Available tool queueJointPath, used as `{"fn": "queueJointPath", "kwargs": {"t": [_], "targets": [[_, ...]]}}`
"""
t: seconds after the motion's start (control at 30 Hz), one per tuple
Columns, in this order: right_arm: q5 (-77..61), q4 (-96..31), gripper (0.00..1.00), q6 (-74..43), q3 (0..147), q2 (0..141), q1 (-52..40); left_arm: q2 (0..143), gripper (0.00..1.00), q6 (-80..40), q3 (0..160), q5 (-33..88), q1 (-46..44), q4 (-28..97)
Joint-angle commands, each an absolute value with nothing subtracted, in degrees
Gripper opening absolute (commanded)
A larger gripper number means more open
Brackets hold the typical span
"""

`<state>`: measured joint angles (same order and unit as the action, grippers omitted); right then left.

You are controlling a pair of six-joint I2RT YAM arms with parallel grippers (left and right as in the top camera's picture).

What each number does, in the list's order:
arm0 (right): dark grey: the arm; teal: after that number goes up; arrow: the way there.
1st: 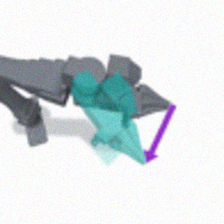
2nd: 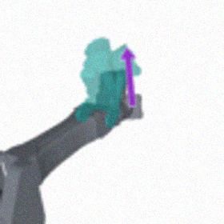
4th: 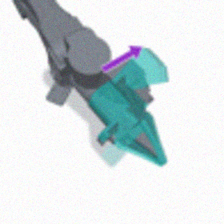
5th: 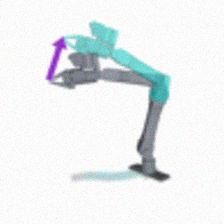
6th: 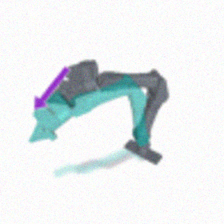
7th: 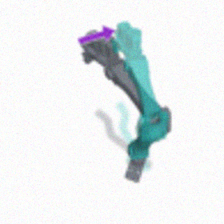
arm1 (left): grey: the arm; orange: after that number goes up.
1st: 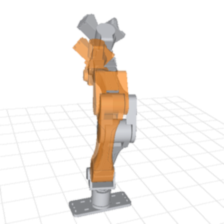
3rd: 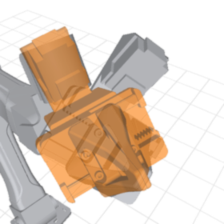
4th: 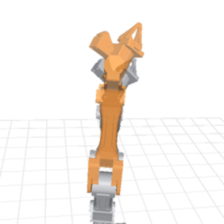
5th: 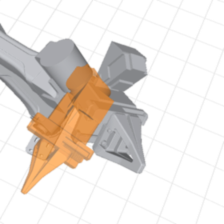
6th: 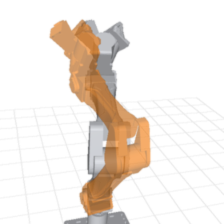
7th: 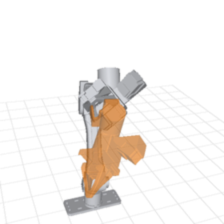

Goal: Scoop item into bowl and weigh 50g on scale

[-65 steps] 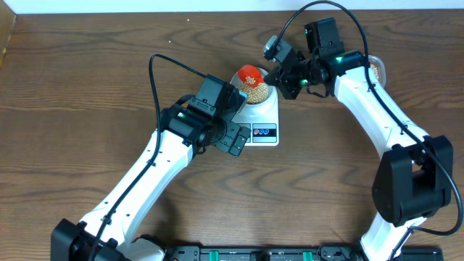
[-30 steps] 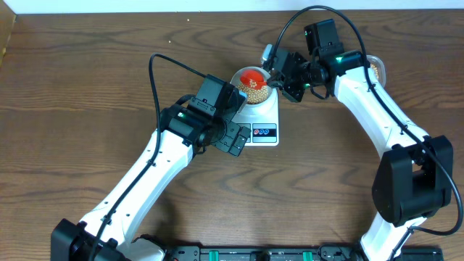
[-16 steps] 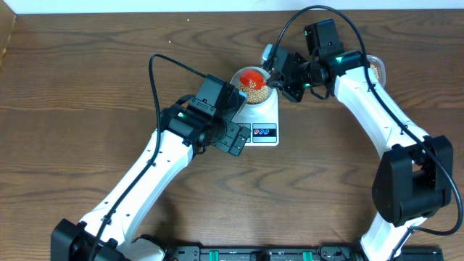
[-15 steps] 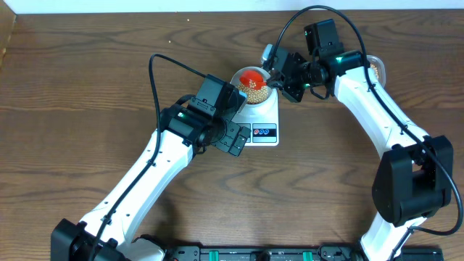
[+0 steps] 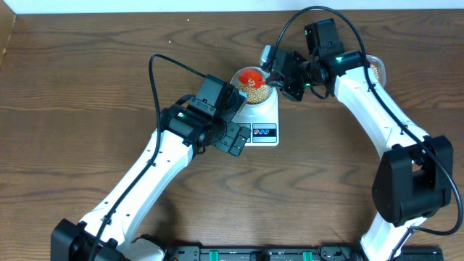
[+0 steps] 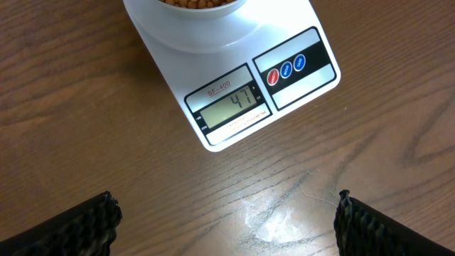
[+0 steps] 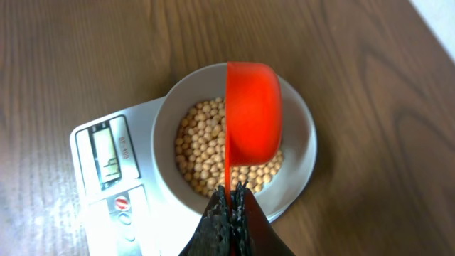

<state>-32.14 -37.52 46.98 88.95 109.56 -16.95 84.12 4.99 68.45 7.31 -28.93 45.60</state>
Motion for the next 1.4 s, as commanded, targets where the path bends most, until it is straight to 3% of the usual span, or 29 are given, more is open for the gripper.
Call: {"fn": "queueJointPath", "kwargs": {"t": [0.0,0.73,1.0,1.37], "targets": [[-32.7,-36.1,0.01,49.0,90.0,108.2,-17.2,83.8,0.98,6.0,68.6,6.8,-28.6,45.6],[-33.8,-33.7,0.01,52.9,90.0,108.2,-17.2,83.8,0.98,6.0,68.6,6.8,-28.6,45.6],[-37.3,-30.0,0.01,43.1,90.0,106.3,-14.0,83.8,0.98,6.0,68.6,6.8,-28.6,45.6],[-34.9,-27.7,0.01,22.0,90.0,99.3,-1.1,83.8,0.98,6.0,68.6,6.8,-28.6,45.6]]}}
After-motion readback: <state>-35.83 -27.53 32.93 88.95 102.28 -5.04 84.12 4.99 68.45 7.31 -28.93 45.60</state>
